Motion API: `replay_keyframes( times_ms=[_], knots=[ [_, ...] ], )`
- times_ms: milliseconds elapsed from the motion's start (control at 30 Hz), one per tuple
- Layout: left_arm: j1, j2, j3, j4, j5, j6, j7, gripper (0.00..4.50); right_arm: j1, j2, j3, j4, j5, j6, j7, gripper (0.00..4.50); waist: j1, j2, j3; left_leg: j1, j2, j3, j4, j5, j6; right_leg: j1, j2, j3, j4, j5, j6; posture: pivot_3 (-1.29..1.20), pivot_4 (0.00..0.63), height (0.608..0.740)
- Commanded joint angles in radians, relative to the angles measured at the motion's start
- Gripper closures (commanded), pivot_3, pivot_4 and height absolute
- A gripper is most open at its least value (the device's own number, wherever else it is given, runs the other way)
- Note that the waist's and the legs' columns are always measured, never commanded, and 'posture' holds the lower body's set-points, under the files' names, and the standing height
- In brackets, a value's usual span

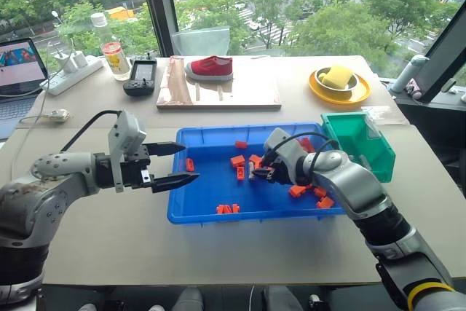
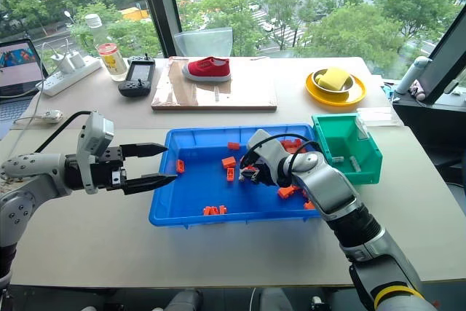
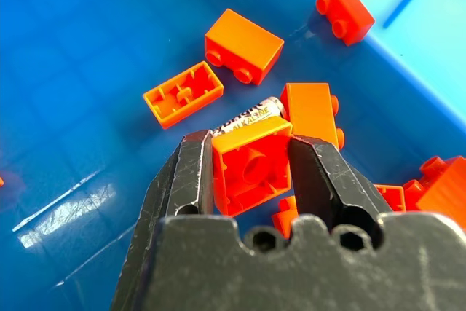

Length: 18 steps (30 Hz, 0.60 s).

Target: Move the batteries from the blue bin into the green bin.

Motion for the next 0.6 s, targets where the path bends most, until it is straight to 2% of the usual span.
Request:
replay_keyframes(
  times_ms=[33,233,300,400,600],
  knots=[
    [-0.008,0.011,0.018,-0.022,-0.012,0.0,0.001,0.0,0.015,-0.078,-0.094,-0.07,0.01,0.041,0.004,3.19,-0.001,0.0,0.0,0.0,0.0,0.0,0.0,0.0,0.0,0.0,0.0,0.0,0.0,0.0,0.0,0.0,0.15,0.74],
    [-0.01,0.011,0.014,-0.018,-0.011,-0.001,0.001,0.0,0.074,-0.139,-0.116,-0.074,-0.006,0.027,-0.01,3.19,-0.005,0.0,0.0,0.0,0.0,0.0,0.0,0.0,0.0,0.0,0.0,0.0,0.0,0.0,0.0,0.0,0.15,0.74],
    [-0.014,0.011,0.011,-0.014,-0.009,-0.003,-0.002,0.0,0.079,-0.144,-0.113,-0.079,-0.01,0.019,-0.012,2.2,-0.006,0.0,0.0,0.001,0.0,0.0,0.0,0.0,0.001,0.0,0.0,0.001,0.0,0.0,0.0,0.0,0.15,0.74],
    [-0.018,0.01,0.007,-0.009,-0.007,-0.007,-0.005,0.0,0.049,-0.124,-0.12,-0.091,0.002,0.03,-0.02,1.31,-0.004,0.0,0.0,0.0,0.0,0.0,0.0,0.0,0.001,0.0,0.0,0.0,0.0,0.0,0.0,0.0,0.15,0.74],
    [-0.016,0.012,0.01,-0.009,-0.007,-0.007,-0.008,0.0,0.001,-0.076,-0.12,-0.133,0.039,0.06,-0.023,1.31,-0.003,0.0,0.0,0.0,0.0,0.0,0.0,0.0,0.001,0.0,0.0,0.0,0.0,0.0,0.0,0.0,0.15,0.74]
  ],
)
